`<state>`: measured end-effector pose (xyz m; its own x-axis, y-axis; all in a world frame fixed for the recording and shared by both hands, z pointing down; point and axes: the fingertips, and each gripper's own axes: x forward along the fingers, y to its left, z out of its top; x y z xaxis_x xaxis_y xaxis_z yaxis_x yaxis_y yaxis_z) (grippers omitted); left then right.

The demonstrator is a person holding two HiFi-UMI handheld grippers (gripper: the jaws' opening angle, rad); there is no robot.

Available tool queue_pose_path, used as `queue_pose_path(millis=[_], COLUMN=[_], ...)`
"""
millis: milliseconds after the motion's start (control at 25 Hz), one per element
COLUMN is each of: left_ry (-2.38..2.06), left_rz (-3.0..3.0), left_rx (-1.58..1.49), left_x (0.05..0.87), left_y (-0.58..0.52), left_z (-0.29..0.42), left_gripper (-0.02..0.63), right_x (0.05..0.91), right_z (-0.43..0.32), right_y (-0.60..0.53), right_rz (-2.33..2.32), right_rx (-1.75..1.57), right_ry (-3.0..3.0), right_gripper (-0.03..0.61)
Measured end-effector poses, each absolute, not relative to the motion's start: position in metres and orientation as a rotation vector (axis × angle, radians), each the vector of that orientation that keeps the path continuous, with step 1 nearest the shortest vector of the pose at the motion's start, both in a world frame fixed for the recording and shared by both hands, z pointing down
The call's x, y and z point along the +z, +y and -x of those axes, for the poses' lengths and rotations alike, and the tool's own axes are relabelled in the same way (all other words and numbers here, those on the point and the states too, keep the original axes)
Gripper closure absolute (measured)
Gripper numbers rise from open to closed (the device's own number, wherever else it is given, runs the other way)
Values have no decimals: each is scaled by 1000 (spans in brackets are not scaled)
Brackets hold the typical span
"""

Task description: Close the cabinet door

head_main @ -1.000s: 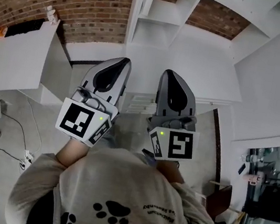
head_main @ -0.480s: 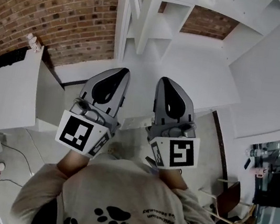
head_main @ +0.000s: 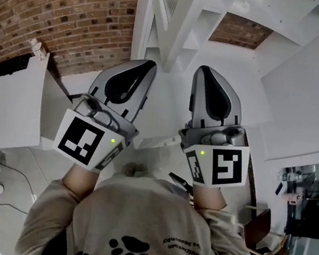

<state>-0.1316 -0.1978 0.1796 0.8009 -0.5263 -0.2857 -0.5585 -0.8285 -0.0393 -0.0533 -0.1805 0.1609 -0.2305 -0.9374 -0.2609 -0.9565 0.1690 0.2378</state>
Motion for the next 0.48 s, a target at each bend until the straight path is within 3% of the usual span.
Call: queue_pose_path(millis=[480], left_ry=[760], left_rz=[2861], left_rx=[378], left_x=[128], left_y=[-204], left_z=[129], left_gripper=[604], right_x=[99], right_z=[65], right_y=[-191], right_rz=[1769], right_rx=[618], right_ry=[2421], right_gripper=[566])
